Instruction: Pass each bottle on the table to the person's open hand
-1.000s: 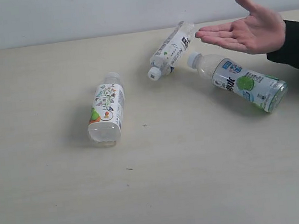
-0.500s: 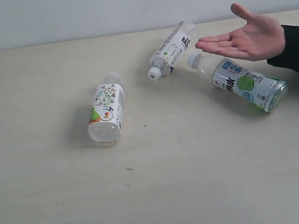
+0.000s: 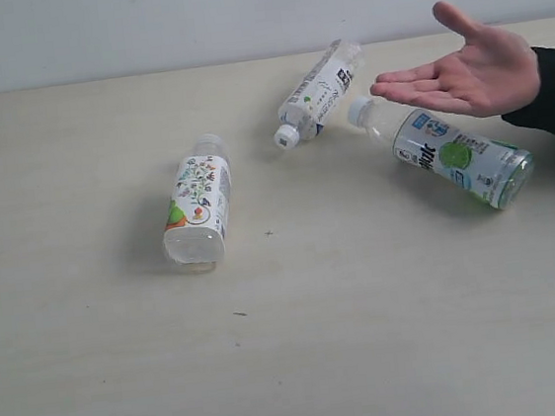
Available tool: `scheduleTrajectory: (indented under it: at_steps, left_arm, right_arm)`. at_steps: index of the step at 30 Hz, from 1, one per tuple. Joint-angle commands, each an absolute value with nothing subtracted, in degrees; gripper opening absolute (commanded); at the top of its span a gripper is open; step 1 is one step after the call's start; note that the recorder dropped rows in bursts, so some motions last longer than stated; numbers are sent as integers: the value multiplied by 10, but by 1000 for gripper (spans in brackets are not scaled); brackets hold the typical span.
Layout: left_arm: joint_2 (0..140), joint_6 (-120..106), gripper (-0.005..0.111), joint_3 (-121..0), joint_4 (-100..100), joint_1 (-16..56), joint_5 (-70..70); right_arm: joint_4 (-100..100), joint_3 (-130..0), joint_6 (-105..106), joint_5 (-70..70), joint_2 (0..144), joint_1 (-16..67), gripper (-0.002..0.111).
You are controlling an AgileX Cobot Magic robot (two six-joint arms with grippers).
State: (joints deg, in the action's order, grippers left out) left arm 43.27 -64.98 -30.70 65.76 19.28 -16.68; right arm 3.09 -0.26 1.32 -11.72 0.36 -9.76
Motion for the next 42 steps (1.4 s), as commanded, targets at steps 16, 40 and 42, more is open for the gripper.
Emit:
scheduleTrajectory:
  at_steps: [16,40,42]
  left_arm:
    - [514,101,0,-295,-97,240,153]
    - [953,83,73,-778,-31,241,-445]
    - [976,89,74,-787,-13,241,-459]
  right_arm:
    - [29,0,13,-115,0,-100,1]
    - [30,0,13,-115,0,-100,1]
    - [30,0,13,-115,0,-100,1]
